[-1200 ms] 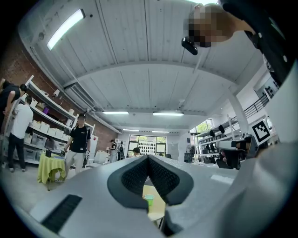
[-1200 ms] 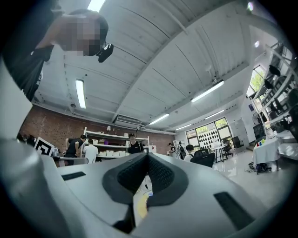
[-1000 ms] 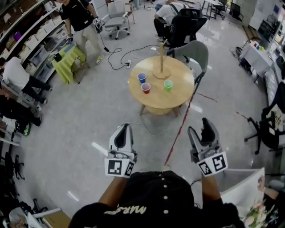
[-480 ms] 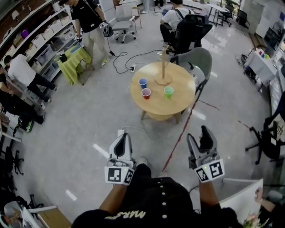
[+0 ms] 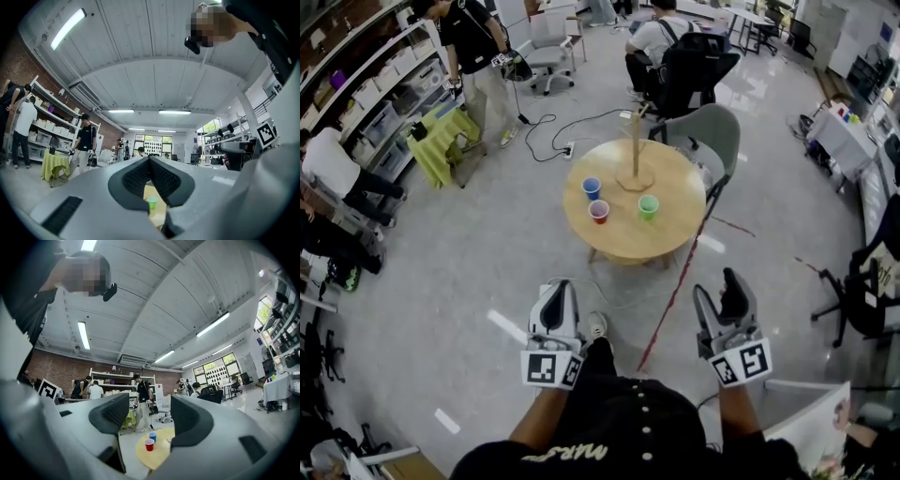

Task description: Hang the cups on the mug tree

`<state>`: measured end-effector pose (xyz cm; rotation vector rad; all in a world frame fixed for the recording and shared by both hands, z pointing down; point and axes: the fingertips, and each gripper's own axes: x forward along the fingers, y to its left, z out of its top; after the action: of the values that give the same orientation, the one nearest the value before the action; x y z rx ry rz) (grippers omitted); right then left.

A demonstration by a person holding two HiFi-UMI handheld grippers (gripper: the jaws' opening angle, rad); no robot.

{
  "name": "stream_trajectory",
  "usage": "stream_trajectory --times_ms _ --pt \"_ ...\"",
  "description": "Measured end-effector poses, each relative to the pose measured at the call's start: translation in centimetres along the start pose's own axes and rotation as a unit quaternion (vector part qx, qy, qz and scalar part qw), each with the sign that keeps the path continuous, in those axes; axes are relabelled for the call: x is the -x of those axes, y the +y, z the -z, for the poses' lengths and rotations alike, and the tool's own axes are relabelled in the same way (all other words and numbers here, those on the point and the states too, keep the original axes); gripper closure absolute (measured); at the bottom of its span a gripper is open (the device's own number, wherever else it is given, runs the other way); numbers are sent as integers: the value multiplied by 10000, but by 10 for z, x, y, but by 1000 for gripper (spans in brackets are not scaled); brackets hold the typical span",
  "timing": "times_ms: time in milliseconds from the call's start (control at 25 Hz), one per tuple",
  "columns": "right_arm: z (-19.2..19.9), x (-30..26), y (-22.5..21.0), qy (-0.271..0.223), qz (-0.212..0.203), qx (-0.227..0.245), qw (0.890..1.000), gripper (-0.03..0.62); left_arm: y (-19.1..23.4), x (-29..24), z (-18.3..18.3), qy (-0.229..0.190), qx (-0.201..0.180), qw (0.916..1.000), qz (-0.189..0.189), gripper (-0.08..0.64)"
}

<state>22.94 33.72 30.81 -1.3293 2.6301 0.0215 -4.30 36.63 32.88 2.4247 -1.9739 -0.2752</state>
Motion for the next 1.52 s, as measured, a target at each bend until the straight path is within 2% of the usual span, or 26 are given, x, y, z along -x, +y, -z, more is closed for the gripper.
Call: stream_trajectory --times_ms 240,680,1080,1200,1520 --pt "8 -58 -21 5 125 87 9999 328 37 -58 1 -84 -13 9999 87 564" --pt "18 -203 -32 64 265 143 9995 331 142 -168 -7 -154 126 9997 174 563" --pt "33 -293 -21 -43 564 327 9979 331 232 -226 -8 -206 122 9989 409 565" --pt "39 -299 -33 19 657 365 9972 331 234 -240 1 -145 144 9987 458 564" --pt "43 -296 -90 20 783 373 9962 331 200 -281 17 -124 121 9983 554 565"
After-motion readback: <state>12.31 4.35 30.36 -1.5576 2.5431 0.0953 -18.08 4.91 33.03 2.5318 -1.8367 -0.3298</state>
